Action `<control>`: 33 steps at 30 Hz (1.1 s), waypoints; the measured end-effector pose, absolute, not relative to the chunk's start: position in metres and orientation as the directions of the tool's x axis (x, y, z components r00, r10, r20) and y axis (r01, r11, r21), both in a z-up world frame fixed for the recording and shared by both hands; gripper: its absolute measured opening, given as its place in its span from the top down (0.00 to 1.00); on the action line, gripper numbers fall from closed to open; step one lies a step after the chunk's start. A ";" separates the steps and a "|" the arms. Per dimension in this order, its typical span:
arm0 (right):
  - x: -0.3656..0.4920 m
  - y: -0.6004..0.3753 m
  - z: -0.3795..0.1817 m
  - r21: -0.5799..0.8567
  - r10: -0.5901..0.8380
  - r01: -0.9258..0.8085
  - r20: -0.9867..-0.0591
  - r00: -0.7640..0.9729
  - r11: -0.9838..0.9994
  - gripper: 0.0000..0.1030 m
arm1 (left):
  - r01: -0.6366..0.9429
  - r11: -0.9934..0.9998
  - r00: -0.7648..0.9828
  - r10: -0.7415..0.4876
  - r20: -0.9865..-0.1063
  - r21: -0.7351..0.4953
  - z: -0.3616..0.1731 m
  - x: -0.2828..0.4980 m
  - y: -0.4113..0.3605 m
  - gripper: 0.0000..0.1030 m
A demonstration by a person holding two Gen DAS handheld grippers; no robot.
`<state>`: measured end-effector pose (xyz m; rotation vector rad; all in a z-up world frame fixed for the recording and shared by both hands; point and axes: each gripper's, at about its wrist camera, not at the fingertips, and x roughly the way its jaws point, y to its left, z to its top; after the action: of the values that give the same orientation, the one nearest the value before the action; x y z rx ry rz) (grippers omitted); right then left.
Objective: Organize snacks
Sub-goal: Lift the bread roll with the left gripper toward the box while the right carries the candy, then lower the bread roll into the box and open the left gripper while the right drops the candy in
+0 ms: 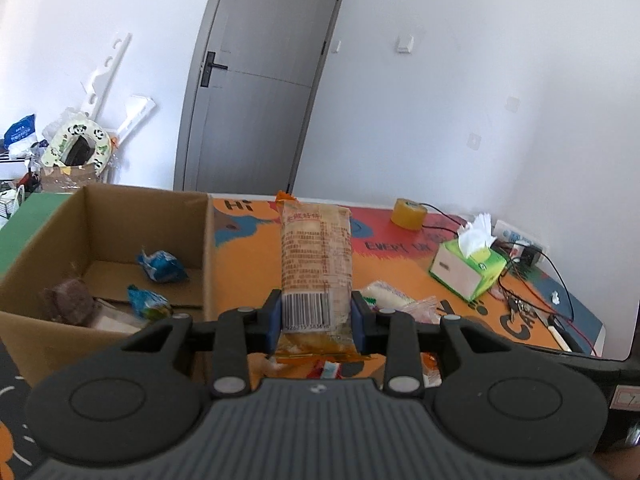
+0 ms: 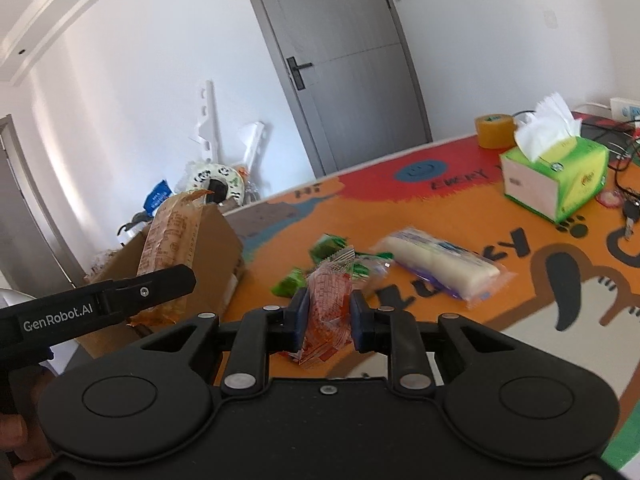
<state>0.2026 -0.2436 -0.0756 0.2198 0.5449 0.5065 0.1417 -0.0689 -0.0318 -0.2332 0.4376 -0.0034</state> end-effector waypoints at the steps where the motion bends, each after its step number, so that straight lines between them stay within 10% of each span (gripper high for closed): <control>1: 0.202 -0.241 -0.074 0.330 0.518 -0.405 -0.435 0.736 0.853 0.78 | -0.050 0.973 0.908 -0.048 -0.415 -0.223 -0.030 0.141 -0.067 0.68; 33: 0.215 -0.165 -0.045 0.315 0.613 -0.526 -0.372 0.697 0.790 0.78 | -0.196 0.944 0.913 0.077 -0.400 -0.265 -0.022 0.136 0.021 0.68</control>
<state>0.2148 -0.1648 -0.0448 0.1901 0.4822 0.6395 0.1361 0.0206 -0.0224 -0.3067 0.3965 0.1432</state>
